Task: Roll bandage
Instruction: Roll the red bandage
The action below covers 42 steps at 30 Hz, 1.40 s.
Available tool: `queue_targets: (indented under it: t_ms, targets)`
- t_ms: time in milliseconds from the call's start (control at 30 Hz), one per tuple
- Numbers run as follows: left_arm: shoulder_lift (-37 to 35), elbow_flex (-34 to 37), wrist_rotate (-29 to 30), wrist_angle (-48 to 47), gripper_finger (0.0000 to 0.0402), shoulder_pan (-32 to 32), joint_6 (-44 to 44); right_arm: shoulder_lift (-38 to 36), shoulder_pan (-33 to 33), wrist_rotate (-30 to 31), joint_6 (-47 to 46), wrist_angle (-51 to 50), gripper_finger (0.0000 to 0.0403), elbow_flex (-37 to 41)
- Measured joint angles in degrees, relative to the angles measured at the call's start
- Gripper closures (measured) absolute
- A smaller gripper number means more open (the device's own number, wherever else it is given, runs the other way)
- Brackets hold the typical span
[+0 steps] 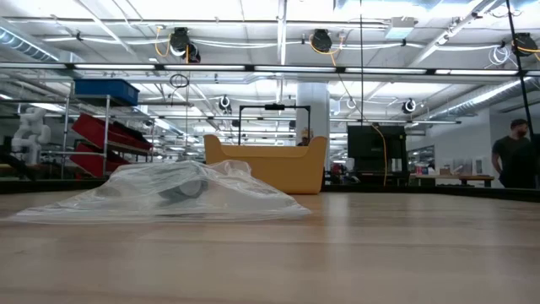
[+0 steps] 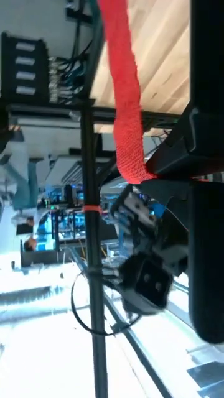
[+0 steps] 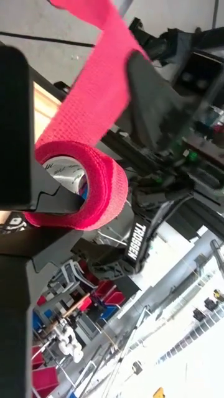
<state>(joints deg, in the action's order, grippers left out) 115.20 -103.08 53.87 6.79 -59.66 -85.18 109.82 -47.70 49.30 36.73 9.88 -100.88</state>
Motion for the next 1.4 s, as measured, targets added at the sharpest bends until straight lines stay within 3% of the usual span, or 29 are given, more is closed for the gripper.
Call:
queue_targets:
  t_ms: [367,667,867,1033,1400]
  targets:
    - [0.0,0.0,-0.4,12.2,0.0398,0.4,7.2,0.0,0.0,-0.2,-7.5,-5.5,0.0385,0.0]
    - [0.0,0.0,0.3,12.7,0.0398,2.2,18.2,0.0,0.1,-3.1,-16.9,-11.2,0.0385,0.0]
    - [0.0,0.0,2.5,18.6,0.0398,2.2,18.9,0.0,-0.2,-3.6,-19.9,-12.4,0.0385,0.0]
    - [0.0,0.0,4.5,21.8,0.0397,2.2,19.4,0.0,-0.2,-8.5,-20.8,-11.2,0.0385,0.0]
    - [0.0,0.0,6.3,23.9,0.0305,2.2,26.2,0.0,-0.2,-10.6,-21.4,-11.6,0.0385,0.0]
